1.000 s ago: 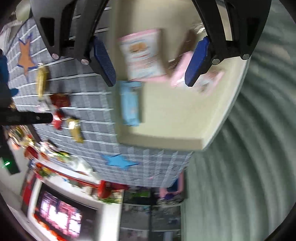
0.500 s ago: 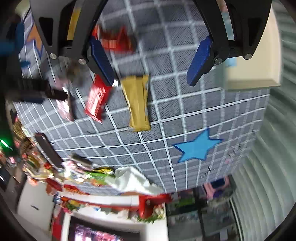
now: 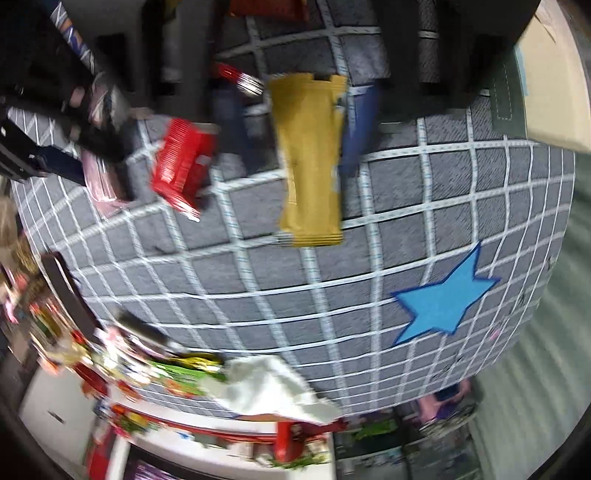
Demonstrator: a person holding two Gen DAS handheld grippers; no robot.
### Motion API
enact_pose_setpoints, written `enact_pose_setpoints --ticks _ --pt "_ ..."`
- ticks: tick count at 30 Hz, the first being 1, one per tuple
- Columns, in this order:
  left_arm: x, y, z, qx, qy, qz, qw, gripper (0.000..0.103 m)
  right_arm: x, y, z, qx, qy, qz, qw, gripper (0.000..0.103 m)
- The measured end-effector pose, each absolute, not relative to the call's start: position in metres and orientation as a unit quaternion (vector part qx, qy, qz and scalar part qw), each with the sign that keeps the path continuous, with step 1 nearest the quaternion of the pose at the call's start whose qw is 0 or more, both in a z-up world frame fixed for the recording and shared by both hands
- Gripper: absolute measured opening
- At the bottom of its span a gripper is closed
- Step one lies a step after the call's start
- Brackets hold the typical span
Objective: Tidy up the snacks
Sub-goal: 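Grasp the gold bar with the left gripper while the right gripper grasps the pink bar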
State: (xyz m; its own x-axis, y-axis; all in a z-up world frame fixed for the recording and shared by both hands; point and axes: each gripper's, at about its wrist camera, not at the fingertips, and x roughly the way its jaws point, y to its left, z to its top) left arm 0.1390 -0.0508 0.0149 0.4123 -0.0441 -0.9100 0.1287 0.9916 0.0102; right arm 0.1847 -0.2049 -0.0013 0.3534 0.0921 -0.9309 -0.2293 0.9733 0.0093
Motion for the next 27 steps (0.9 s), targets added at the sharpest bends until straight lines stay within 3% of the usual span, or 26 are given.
enact_pose_setpoints --ticks 1,15,25,26,27 --pt "0.135 -0.055 0.015 0.045 0.542 -0.061 0.837 0.025 0.182 -0.207 0.0 -0.059 0.565 0.1 0.817 0.026" --pt "-0.025 -0.035 0.017 0.044 0.514 -0.086 0.852 0.025 0.061 -0.256 0.001 -0.074 0.564 0.157 0.807 0.026" --pt "-0.034 -0.036 0.016 0.051 0.51 -0.065 0.856 0.026 0.041 -0.258 0.002 -0.103 0.565 0.13 0.808 0.027" --pt "-0.033 -0.036 0.016 0.052 0.51 -0.065 0.856 0.027 0.041 -0.259 0.002 -0.107 0.564 0.128 0.809 0.032" --pt "-0.032 -0.036 0.016 0.053 0.511 -0.065 0.855 0.028 0.041 -0.26 0.002 -0.11 0.562 0.125 0.81 0.051"
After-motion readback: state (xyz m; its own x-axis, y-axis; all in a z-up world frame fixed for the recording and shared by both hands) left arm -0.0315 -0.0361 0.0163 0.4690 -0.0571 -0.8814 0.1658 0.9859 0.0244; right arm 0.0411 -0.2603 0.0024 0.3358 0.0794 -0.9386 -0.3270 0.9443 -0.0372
